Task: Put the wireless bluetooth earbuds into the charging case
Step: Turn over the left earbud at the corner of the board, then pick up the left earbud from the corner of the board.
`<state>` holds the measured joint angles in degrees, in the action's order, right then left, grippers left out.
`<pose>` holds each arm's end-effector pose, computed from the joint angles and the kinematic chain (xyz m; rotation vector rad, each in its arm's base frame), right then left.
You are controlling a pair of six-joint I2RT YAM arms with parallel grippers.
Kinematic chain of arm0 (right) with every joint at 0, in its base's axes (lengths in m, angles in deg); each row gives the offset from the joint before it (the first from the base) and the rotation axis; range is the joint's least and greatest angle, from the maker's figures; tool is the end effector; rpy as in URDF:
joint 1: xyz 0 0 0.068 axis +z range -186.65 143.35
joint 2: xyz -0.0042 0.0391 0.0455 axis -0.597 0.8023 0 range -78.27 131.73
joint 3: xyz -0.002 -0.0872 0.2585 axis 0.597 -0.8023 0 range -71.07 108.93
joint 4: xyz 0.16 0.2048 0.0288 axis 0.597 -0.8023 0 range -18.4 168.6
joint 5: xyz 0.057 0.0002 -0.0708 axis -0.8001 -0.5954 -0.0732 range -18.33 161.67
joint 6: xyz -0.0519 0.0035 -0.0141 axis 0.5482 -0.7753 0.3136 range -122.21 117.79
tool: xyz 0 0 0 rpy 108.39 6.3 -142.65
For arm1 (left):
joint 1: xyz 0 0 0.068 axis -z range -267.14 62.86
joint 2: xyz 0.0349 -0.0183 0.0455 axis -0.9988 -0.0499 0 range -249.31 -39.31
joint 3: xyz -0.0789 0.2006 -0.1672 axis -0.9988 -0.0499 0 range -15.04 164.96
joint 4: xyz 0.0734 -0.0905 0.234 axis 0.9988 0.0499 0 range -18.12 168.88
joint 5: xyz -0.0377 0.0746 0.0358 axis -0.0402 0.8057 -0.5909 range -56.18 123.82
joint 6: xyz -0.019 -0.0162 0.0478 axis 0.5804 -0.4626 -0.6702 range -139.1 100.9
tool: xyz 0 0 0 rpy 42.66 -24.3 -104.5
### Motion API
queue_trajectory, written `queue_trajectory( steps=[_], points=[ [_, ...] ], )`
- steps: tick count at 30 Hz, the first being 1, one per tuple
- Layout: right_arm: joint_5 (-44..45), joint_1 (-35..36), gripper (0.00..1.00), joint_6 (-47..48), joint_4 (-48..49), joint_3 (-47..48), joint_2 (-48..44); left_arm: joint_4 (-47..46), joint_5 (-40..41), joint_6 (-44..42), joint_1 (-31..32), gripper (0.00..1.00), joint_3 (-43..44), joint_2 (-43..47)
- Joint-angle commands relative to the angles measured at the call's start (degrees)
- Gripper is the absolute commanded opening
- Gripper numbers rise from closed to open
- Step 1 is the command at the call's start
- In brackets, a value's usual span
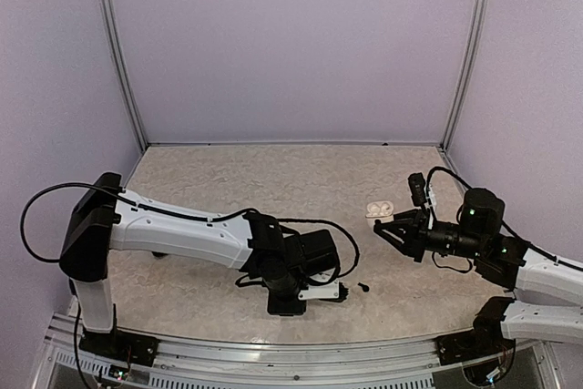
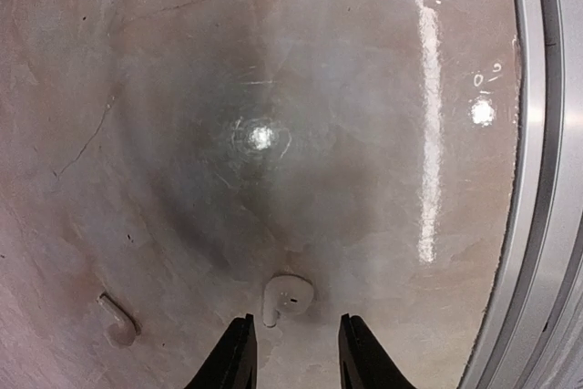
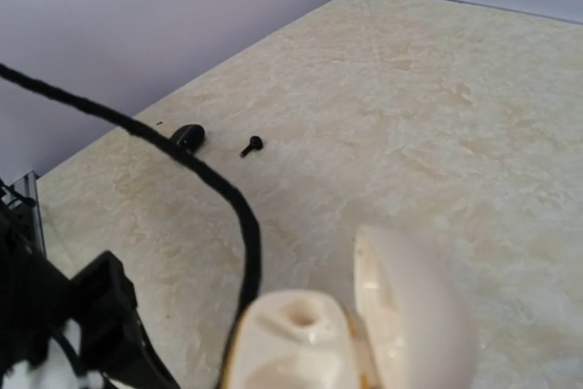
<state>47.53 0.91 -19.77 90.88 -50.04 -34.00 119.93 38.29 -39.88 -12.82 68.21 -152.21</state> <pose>0.1372 0.1239 0.2361 -0.6403 1.7583 1.0527 0.1077 -0.3734 0.1806 2.1423 1.9764 -0.0398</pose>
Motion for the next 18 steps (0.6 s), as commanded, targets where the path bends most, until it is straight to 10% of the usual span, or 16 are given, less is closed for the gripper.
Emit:
queue_trajectory(
  steps=[1, 18],
  points=[
    [-0.33, -1.08, 0.00, -0.61, -0.59, 0.17, -1.04, 1.74, -0.04, -4.25, 0.27, 0.33, 2.33, -3.57],
    [-1.80, -2.32, 0.00, -0.35, 0.18, -0.56, -1.05, 1.92, 3.48, -6.41, 0.92, 0.21, 2.55, -7.49]
  ],
)
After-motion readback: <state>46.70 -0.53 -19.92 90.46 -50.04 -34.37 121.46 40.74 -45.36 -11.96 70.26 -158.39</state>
